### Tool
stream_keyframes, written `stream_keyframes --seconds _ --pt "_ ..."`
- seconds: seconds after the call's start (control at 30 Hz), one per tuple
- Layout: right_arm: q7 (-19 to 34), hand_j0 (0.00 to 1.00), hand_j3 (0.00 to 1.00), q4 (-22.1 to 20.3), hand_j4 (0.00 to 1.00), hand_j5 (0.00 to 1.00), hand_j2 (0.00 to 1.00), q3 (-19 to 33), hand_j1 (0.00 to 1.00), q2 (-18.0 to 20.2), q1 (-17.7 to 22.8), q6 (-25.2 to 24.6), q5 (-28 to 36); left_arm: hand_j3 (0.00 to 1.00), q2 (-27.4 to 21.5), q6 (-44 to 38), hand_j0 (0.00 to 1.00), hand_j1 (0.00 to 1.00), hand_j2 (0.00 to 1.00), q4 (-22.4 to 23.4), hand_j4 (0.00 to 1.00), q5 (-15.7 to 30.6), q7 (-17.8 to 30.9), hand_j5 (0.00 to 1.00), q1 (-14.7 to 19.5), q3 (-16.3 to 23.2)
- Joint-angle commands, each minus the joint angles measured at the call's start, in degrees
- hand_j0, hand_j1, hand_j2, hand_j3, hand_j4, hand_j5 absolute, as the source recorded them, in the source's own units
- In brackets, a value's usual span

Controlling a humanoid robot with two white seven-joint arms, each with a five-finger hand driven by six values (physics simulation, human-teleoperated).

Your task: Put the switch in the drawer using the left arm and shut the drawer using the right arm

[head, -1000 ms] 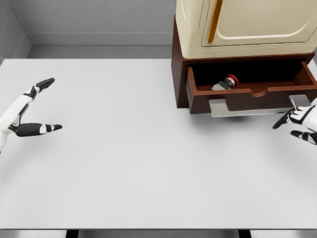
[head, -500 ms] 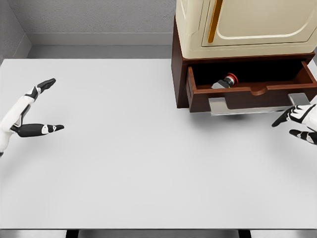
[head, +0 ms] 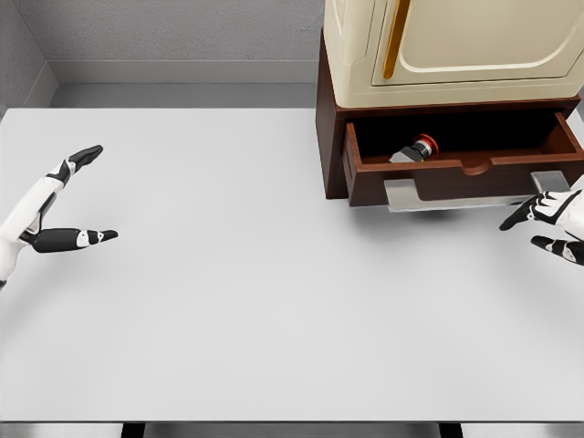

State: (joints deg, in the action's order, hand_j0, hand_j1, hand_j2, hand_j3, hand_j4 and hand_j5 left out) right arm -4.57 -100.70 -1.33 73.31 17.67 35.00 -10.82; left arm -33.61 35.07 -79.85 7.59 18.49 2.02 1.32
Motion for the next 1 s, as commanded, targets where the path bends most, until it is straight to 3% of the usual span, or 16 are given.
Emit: stream_keyframes --seconds 0.0,0.77,0.83,0.97 --pt "-0.09 0.62 0.62 -0.02 0.62 0.62 0.62 0.01 0.62 -0.27 0.0 0.0 0.36 1.0 -0.05 -0.07 1.0 1.0 1.0 0.05 1.0 0.41 -0.03 1.0 0.0 0.0" --pt "0.17 0.62 0.62 0.77 0.62 0.62 0.62 -2.28 0.62 -2.38 -2.81 0.0 -0.43 1.0 -0.14 -0.07 1.0 1.0 1.0 0.05 1.0 0.41 -0.03 1.0 0.0 -0.09" --pt "0.17 0.62 0.62 0.59 0.62 0.62 0.62 -3.42 0.62 -3.35 -4.22 0.0 -0.7 1.0 -0.14 -0.07 1.0 1.0 1.0 0.05 1.0 0.41 -0.03 1.0 -0.09 0.0" --pt "0.26 0.62 0.62 1.91 0.62 0.62 0.62 -10.98 0.62 -5.45 -11.86 0.0 -0.78 1.0 -0.32 -0.07 1.0 1.0 1.0 0.4 1.0 0.32 -0.03 1.0 0.0 0.0"
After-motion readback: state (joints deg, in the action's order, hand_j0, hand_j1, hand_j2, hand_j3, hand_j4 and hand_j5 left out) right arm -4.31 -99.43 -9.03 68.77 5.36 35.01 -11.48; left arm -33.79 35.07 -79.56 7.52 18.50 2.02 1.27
